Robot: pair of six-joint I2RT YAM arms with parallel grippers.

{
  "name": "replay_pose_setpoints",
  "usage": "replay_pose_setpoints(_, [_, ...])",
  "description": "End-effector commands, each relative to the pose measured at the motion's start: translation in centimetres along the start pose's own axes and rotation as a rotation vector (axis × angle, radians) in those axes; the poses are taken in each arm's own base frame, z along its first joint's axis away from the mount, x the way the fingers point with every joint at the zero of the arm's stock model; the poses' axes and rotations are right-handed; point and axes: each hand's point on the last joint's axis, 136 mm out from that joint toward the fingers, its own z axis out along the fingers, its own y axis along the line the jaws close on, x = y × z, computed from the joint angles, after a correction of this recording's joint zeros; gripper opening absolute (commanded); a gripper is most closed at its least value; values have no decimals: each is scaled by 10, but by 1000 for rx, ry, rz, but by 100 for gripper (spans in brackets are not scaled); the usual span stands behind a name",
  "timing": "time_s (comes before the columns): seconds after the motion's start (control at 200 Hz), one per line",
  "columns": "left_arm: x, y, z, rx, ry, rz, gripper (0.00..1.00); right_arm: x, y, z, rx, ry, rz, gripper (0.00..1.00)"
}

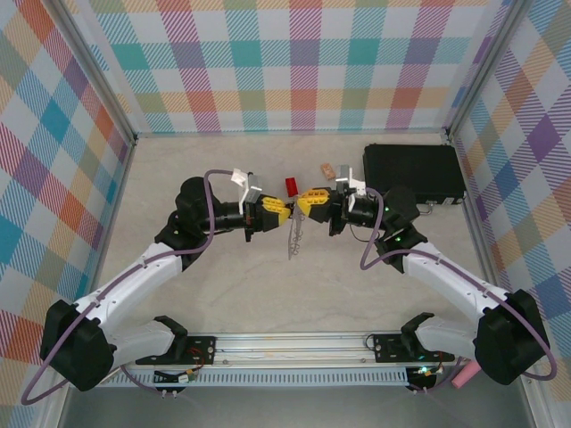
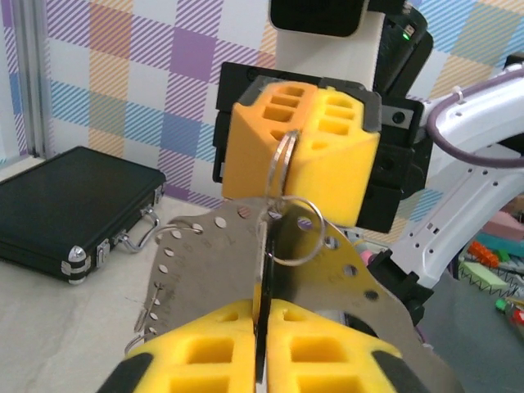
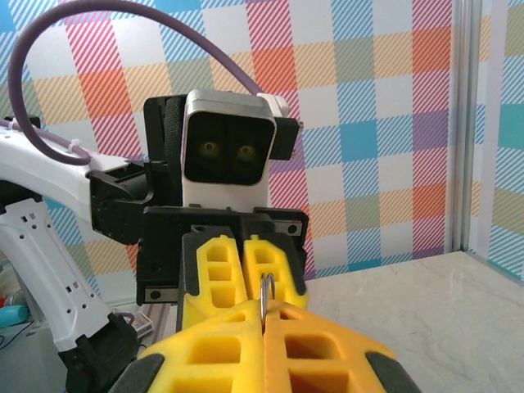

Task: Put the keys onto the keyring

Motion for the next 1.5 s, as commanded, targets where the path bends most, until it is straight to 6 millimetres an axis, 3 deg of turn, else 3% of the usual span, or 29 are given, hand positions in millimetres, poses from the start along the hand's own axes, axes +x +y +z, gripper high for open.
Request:
replay_pose_setpoints(0.0, [2,-3,1,29,-8,3,1,-19,8,-3,-17,-64,-54,0])
replay_pose_setpoints(0.31, [17,-2,4,27,41,-25,0,-20,8,-5,-11,-66,-55,0])
replay_pose_setpoints(0.36, [15,-2,3,21,36,-23,15,-19,7,-5,-10,-63,-56,0])
replay_pose_setpoints(0.44, [6,-2,1,3,18,-8,18,-16,6,-5,-8,-59,-50,0])
replay_pose_setpoints(0.515, [-3,-3,-1,-20,-3,11,30,-14,4,-5,-3,-55,-46,0])
replay_pose_setpoints(0.635, [-20,-1,-5,-58,-38,38,33,-13,3,-7,10,-55,-48,0])
replay_pose_setpoints(1.05, [-60,9,-12,-123,-145,50,34,-11,-1,-9,26,-53,-47,0])
replay_pose_setpoints(1.495, [-59,4,-1,-11,-150,14,32,-14,7,-8,-18,-55,-38,0])
